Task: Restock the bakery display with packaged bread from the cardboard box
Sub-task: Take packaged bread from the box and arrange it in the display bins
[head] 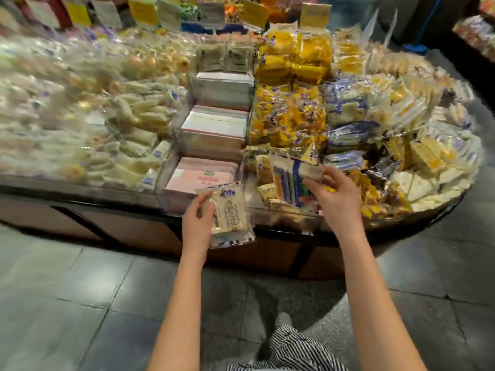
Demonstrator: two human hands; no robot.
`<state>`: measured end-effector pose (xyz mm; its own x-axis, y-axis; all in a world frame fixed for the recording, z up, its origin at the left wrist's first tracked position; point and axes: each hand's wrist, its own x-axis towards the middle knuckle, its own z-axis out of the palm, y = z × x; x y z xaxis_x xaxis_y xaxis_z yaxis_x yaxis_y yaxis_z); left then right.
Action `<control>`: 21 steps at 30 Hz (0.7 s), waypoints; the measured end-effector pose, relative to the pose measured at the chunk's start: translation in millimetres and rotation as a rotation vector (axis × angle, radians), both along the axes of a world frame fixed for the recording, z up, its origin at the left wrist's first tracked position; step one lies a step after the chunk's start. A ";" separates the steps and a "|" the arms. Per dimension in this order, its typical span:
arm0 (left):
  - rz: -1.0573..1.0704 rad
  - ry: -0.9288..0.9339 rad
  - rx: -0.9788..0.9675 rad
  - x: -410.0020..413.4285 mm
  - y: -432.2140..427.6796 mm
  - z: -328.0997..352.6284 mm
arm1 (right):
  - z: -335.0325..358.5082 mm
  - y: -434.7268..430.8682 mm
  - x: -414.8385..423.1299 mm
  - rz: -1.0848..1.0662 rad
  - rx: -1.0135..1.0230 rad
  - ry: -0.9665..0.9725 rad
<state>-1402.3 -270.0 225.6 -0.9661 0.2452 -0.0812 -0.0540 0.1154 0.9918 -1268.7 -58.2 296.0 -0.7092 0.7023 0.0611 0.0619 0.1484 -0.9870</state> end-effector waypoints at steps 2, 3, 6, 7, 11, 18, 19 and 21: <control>0.019 -0.008 0.005 -17.8 -9.0 -2.5 | 1.2 -1.1 -28.9 0.068 -0.056 0.012; 0.020 -0.014 0.006 -27.0 -12.0 -1.8 | 1.4 -0.6 -43.1 0.099 -0.066 0.008; 0.038 -0.032 0.023 -58.5 -17.3 -0.3 | 1.3 2.1 -86.6 0.224 -0.056 -0.034; 0.056 -0.030 0.028 -70.5 -16.9 0.9 | 1.4 2.9 -101.3 0.262 -0.086 -0.033; 0.134 -0.020 0.062 -127.1 -3.5 8.4 | -2.5 14.3 -169.0 0.235 -0.091 0.000; 0.155 0.100 0.003 -228.1 47.7 30.5 | -18.7 60.4 -279.6 0.286 -0.105 0.004; 0.156 0.107 0.016 -238.4 55.6 31.8 | -21.4 65.9 -292.4 0.285 -0.102 0.010; 0.141 0.075 0.021 -258.6 67.7 29.9 | -25.9 76.5 -315.5 0.276 -0.095 0.026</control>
<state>-1660.9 -202.3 255.5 -0.9942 0.1075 -0.0040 0.0058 0.0915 0.9958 -1584.3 18.4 270.1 -0.8732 0.4866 0.0249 0.0067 0.0632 -0.9980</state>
